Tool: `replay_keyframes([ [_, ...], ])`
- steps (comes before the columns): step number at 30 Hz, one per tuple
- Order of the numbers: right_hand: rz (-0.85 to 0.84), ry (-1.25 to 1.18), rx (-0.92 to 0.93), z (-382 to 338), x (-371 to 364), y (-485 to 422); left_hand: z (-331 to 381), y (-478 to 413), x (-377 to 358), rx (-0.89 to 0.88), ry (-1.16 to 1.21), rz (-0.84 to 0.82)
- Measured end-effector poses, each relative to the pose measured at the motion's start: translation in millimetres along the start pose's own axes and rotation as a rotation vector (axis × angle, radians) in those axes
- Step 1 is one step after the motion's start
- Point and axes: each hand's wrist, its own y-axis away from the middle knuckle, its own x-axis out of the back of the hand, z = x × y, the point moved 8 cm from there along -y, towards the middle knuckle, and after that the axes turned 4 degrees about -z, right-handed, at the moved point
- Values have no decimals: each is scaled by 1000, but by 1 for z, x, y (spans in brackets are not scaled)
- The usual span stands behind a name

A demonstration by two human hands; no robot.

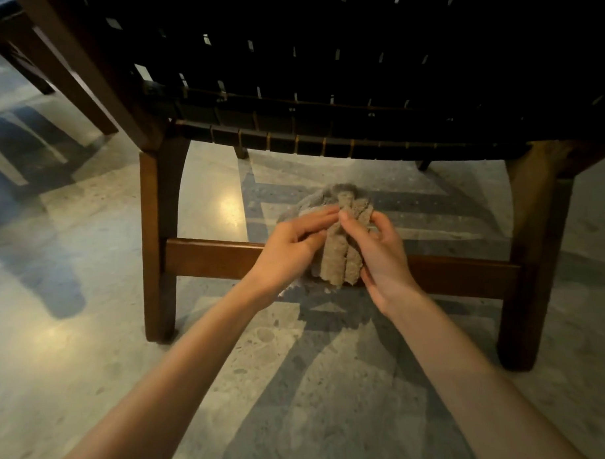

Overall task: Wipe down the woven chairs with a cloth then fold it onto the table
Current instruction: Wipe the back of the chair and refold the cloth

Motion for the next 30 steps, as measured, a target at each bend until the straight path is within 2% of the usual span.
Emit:
replay_keyframes([
  [2, 77, 27, 35, -1, 1, -6, -6, 5, 14, 39, 109, 20],
  [3, 102, 47, 64, -4, -2, -9, -8, 9, 29, 41, 115, 91],
  [5, 149, 217, 207, -18, -15, -16, -11, 18, 70, 7, -58, 292],
  [8, 127, 583, 578, -42, -69, -16, -6, 35, 127, -65, -386, 549],
  [11, 73, 739, 860, -48, -128, -17, -7, 47, 174, -50, -566, 743],
  [15, -9, 910, 1129, -41, -191, -37, -18, 46, 201, -32, -744, 738],
  [20, -81, 1105, 1181, -13, -230, -86, -33, 35, 205, -107, -844, 723],
  [24, -29, 1110, 1409, -16, -248, -106, -46, 24, 204, -134, -1048, 713],
  [27, -11, 1139, 1475, -15, -257, -117, -57, 18, 203, -133, -1165, 689],
  [30, 87, 1286, 1538, -9, -258, -119, -63, 15, 202, -121, -1252, 677],
])
